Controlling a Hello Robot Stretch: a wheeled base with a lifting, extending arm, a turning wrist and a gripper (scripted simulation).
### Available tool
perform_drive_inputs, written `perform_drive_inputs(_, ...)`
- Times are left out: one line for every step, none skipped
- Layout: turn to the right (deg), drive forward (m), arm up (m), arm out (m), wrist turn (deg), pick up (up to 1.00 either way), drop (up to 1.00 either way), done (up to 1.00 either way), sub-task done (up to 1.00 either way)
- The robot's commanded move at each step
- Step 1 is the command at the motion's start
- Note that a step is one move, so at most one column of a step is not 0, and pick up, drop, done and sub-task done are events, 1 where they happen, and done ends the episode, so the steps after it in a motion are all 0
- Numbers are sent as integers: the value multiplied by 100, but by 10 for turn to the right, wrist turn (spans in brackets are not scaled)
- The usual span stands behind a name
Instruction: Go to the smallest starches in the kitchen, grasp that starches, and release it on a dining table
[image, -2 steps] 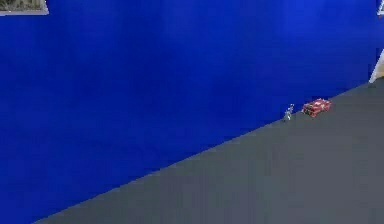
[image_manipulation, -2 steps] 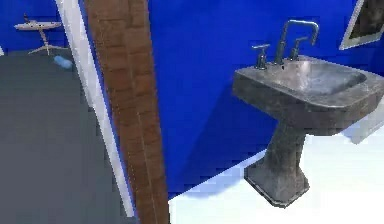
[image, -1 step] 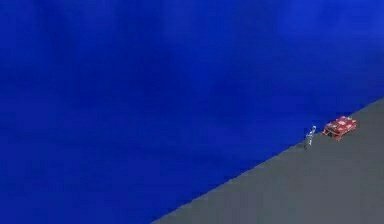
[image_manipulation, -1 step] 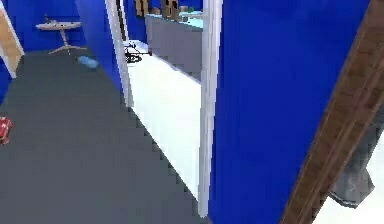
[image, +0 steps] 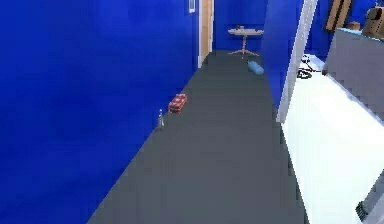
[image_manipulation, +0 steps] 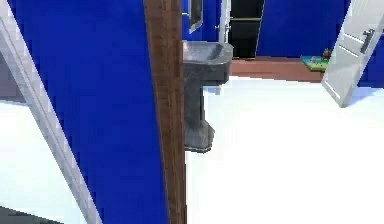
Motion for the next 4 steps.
perform_drive_inputs(210,0,0,0,0,0,0,0,0)
perform_drive_inputs(0,100,0,0,0,0,0,0,0)
perform_drive_inputs(300,0,0,0,0,0,0,0,0)
perform_drive_inputs(0,100,0,0,0,0,0,0,0)
